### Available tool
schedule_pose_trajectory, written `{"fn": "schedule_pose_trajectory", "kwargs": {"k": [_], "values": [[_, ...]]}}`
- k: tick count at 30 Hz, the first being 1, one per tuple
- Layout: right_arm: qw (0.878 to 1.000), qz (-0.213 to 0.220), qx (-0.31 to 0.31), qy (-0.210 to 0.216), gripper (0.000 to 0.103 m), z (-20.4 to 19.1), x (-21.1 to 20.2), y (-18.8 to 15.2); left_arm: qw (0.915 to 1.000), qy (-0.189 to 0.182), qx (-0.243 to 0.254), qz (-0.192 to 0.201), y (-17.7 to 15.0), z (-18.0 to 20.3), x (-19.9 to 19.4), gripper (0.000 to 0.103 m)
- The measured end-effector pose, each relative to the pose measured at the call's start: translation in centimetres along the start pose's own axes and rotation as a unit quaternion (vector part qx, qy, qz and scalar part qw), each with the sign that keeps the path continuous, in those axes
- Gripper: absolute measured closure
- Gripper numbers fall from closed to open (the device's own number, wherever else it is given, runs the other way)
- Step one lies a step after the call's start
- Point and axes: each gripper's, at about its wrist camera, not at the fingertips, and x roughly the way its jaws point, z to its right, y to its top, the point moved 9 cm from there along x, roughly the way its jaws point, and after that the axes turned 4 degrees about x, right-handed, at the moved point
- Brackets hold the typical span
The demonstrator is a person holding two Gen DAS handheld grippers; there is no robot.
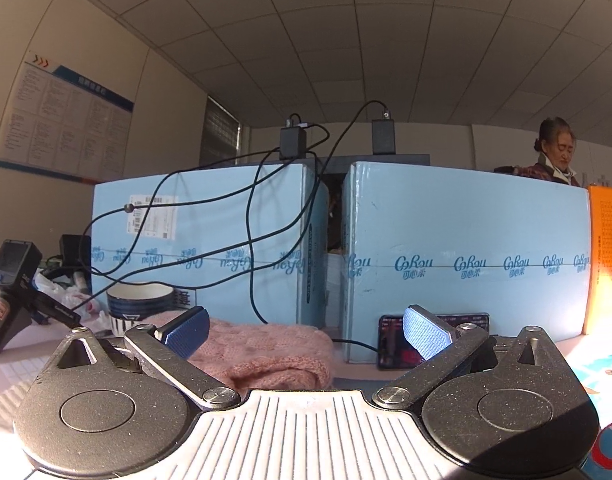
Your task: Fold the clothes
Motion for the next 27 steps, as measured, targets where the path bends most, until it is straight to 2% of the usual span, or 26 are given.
{"fn": "schedule_pose_trajectory", "kwargs": {"k": [8,27], "values": [[1.0,-0.001,0.0,0.004,0.0,-0.1,0.0,0.0,0.9993,-0.037,-0.002,0.01,0.2,1.1,-0.4,0.0],[1.0,-0.003,0.001,0.009,0.0,-0.2,0.1,0.0,0.9991,-0.041,-0.004,0.007,0.1,1.3,-0.3,0.0]]}}
